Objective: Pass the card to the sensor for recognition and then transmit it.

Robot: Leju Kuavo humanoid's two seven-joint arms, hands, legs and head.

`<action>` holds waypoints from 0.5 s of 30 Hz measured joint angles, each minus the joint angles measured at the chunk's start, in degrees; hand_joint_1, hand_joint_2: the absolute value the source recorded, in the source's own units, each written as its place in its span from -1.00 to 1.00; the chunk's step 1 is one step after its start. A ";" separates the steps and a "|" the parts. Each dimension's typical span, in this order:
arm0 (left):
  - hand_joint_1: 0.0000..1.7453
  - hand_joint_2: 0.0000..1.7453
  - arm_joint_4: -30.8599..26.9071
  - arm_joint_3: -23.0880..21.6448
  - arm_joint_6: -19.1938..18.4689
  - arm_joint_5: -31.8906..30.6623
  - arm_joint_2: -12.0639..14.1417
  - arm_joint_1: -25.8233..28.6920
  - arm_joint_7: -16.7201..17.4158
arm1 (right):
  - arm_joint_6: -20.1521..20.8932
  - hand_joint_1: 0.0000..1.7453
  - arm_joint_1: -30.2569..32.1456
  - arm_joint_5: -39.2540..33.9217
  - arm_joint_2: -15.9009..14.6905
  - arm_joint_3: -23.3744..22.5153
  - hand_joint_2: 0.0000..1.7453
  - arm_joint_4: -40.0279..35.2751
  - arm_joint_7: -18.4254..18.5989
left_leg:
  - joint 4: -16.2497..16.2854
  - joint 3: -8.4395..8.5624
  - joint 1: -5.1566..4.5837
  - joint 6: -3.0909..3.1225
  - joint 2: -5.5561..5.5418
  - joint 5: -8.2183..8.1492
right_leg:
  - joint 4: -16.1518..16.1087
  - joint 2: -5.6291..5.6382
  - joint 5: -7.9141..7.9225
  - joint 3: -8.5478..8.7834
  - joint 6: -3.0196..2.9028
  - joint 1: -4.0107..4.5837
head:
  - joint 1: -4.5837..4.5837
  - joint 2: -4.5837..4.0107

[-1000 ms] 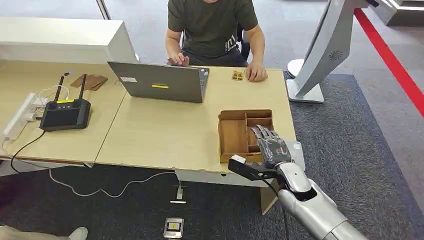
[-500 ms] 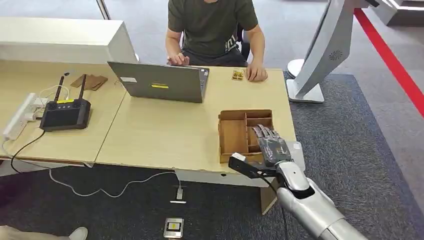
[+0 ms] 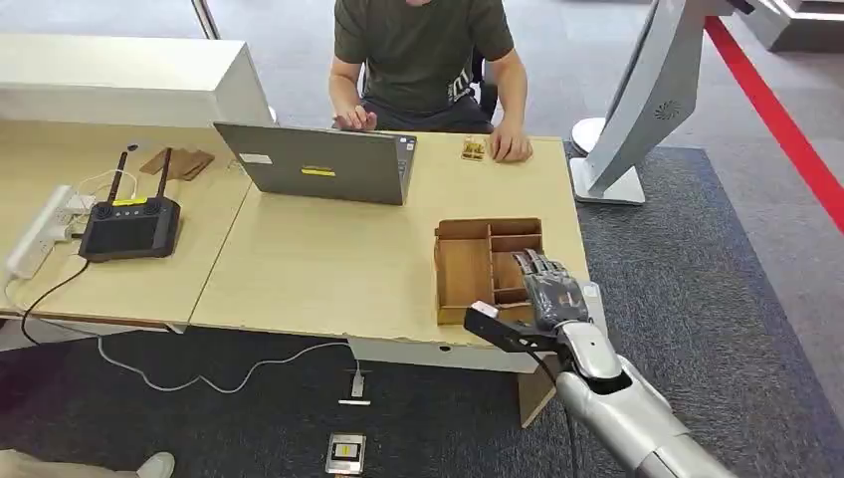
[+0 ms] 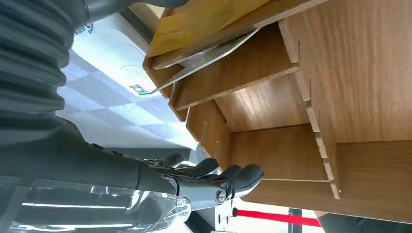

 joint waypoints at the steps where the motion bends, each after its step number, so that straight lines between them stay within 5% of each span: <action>1: -1.00 1.00 0.00 -0.02 0.07 0.00 0.00 0.00 0.04 | 0.00 -1.00 0.00 0.06 -0.02 -0.02 1.00 0.02 0.00 | 0.00 0.00 0.00 0.00 0.00 0.00 | 0.00 0.00 0.00 0.00 0.00 0.00 | 0.00 0.00; 13: -1.00 1.00 0.02 -0.07 0.70 0.61 0.00 -0.01 0.07 | -0.35 -0.92 0.02 0.33 0.07 -0.46 1.00 0.57 -0.66 | 0.00 0.00 0.00 0.00 0.00 0.00 | 0.00 0.00 0.00 0.00 0.00 0.00 | 0.00 0.00; 14: -1.00 1.00 0.02 -0.07 0.72 0.61 0.00 -0.01 0.04 | -0.35 0.94 0.03 0.33 0.07 -0.46 1.00 0.57 -0.70 | 0.00 0.00 0.00 0.00 0.00 0.00 | 0.00 0.00 0.00 0.00 0.00 0.00 | 0.00 0.00; 15: -1.00 1.00 0.02 -0.07 0.72 0.63 0.00 -0.01 0.02 | -0.35 0.94 0.02 0.33 0.07 -0.46 1.00 0.57 -0.76 | 0.00 0.00 0.00 0.00 0.00 0.00 | 0.00 0.00 0.00 0.00 0.00 0.00 | 0.00 0.00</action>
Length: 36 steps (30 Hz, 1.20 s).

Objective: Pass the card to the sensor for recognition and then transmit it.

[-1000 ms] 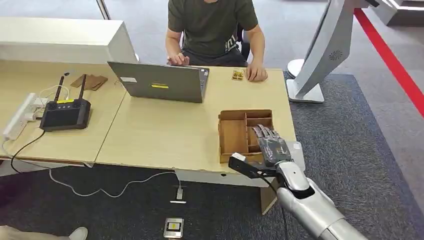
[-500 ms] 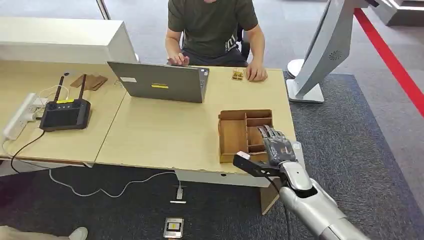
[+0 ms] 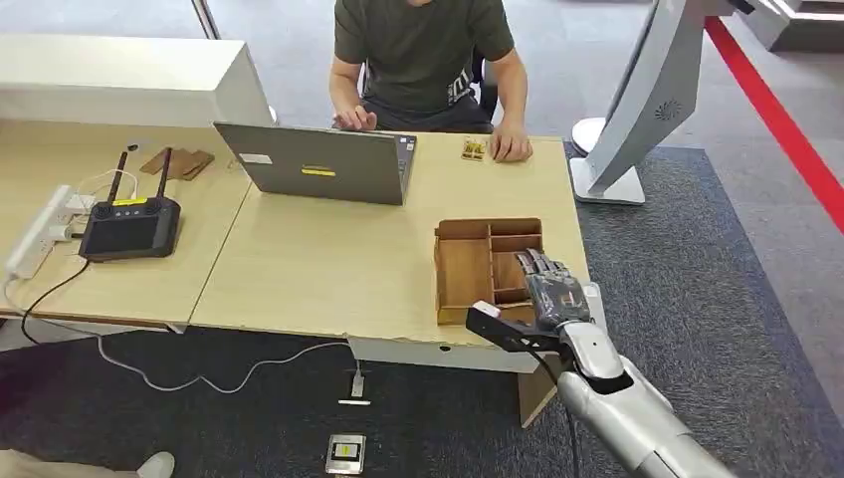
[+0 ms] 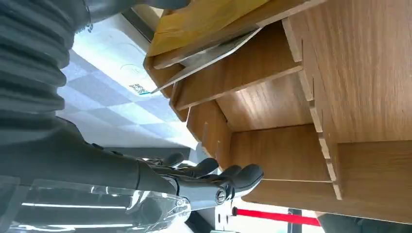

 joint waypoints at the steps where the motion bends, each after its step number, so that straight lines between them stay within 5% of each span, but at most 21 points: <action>1: -1.00 1.00 0.00 0.00 0.00 0.02 0.00 0.00 -0.02 | 0.02 1.00 0.00 0.00 0.02 0.00 1.00 0.02 0.00 | 0.00 0.00 0.00 0.00 0.00 0.00 | 0.00 0.00 0.00 0.00 0.00 0.00 | 0.00 0.00; 29: -1.00 1.00 0.02 -0.48 0.35 0.22 0.00 -0.09 -0.83 | -1.09 1.00 -0.01 -0.81 0.50 -0.02 1.00 0.55 -0.46 | 0.00 0.00 0.00 0.00 0.00 0.00 | 0.00 0.00 0.00 0.00 0.00 0.00 | 0.00 0.00; 36: -1.00 1.00 0.09 -0.94 -0.13 0.33 0.00 -0.15 -0.98 | -3.23 1.00 -1.11 -0.48 -0.20 -1.88 1.00 -4.85 1.72 | 0.01 0.00 0.00 0.00 0.01 0.01 | 0.01 0.01 0.03 0.00 0.02 0.00 | 0.00 0.00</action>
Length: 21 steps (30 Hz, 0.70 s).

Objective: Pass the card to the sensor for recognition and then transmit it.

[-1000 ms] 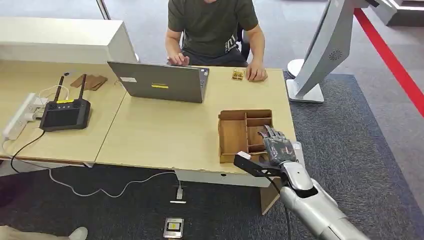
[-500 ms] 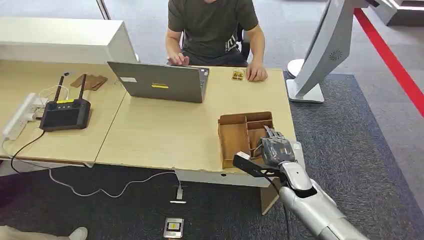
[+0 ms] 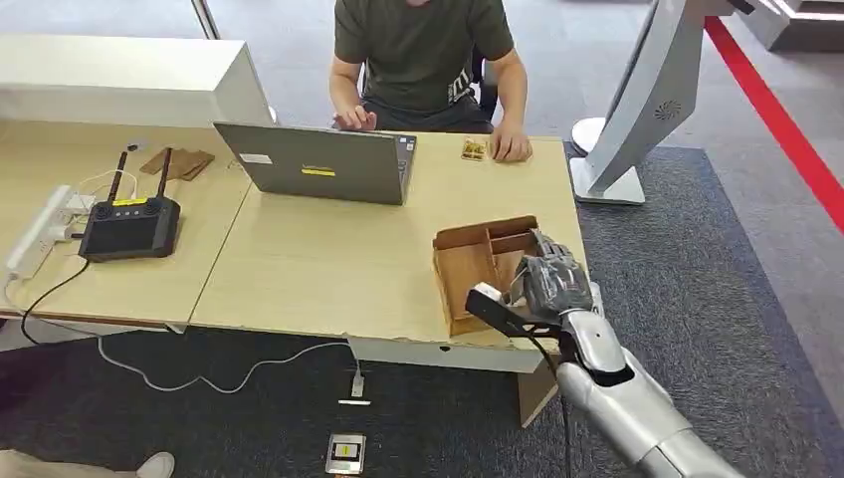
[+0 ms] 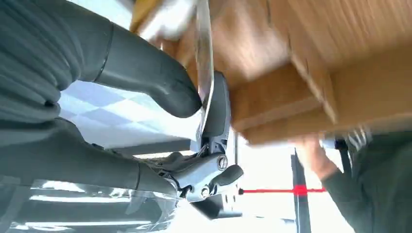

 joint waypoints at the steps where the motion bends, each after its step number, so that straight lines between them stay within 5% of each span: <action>1: -1.00 1.00 0.04 -0.02 -0.06 -0.02 0.00 -0.01 -0.02 | -0.09 1.00 -0.45 0.13 -0.15 -0.42 1.00 -1.20 0.35 | 0.00 0.01 0.00 0.00 0.00 0.01 | 0.00 0.00 0.01 0.00 0.00 0.00 | 0.00 0.00; 10: -1.00 1.00 0.20 -0.61 -1.38 -1.33 -0.02 -0.11 -0.13 | 1.25 1.00 -5.84 0.17 -0.63 -2.52 1.00 -10.61 0.70 | 0.00 -0.01 0.00 0.00 0.00 0.01 | 0.01 0.00 0.01 0.01 0.00 0.00 | 0.00 0.00; 21: -1.00 1.00 0.70 -1.86 -3.34 -3.58 -0.02 -0.31 0.35 | 3.91 1.00 -13.16 -3.08 4.04 -1.77 1.00 -9.05 -3.41 | 0.00 -0.03 0.01 0.00 -0.02 0.03 | 0.04 0.01 0.01 -0.01 0.00 0.00 | 0.02 0.00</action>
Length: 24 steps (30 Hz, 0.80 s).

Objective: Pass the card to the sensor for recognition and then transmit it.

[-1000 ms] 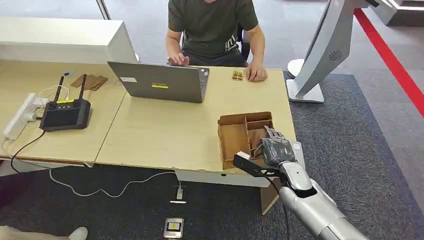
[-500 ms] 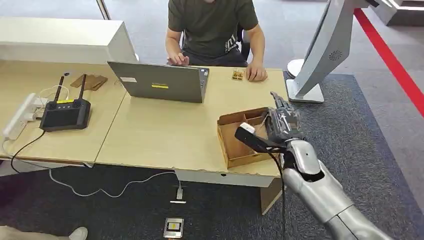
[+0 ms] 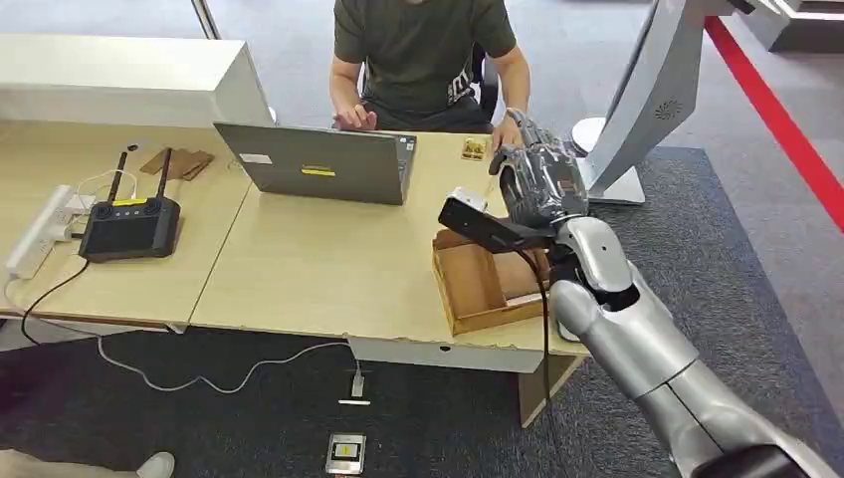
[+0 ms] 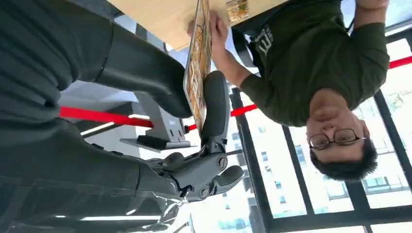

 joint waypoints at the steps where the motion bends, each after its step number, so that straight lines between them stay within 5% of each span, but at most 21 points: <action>1: -1.00 1.00 0.02 -0.04 0.00 -0.04 0.00 -0.01 0.00 | -0.07 1.00 -0.42 -0.11 0.44 0.09 1.00 0.42 -0.11 | 0.00 0.00 0.00 0.00 -0.01 0.00 | -0.01 0.00 0.00 0.00 0.00 0.00 | -0.02 0.00; 8: -1.00 1.00 0.09 -0.46 -0.35 -1.09 0.00 -0.05 0.31 | 0.77 1.00 -3.10 -2.17 2.93 0.96 1.00 3.96 -1.86 | 0.00 -0.06 -0.01 0.02 -0.02 0.01 | 0.00 0.00 0.01 -0.02 0.01 -0.03 | -0.02 0.00; 18: -1.00 1.00 0.63 -1.55 -2.75 -4.09 0.00 -0.51 2.16 | 2.32 1.00 -10.84 -4.04 12.56 3.54 1.00 21.28 -3.28 | 0.00 -0.05 0.02 0.02 -0.10 0.04 | 0.02 -0.01 0.00 -0.04 0.00 0.00 | -0.02 0.00; 24: -1.00 1.00 0.85 -1.92 -3.13 -4.61 0.00 -0.74 2.62 | 2.29 1.00 -11.45 -4.15 15.08 4.83 1.00 27.80 -2.84 | 0.00 -0.05 0.02 0.02 -0.08 0.03 | -0.02 -0.01 0.00 -0.04 0.01 -0.03 | 0.00 0.00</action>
